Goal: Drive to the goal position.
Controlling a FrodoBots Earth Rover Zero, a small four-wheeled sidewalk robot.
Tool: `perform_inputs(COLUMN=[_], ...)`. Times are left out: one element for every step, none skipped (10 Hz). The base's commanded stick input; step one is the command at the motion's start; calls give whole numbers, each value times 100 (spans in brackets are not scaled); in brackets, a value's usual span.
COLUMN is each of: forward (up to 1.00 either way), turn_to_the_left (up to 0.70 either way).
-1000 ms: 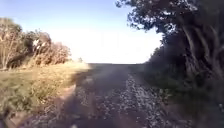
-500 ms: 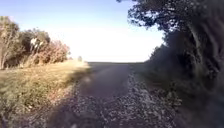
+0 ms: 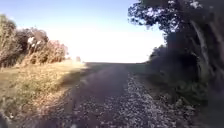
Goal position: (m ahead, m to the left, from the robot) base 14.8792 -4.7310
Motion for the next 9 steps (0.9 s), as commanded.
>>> perform_inputs(forward=[68,68,68,68,68,68,69,69,70], turn_to_the_left=[-13,-13,-13,-13,-13,-10,-7,-5,-2])
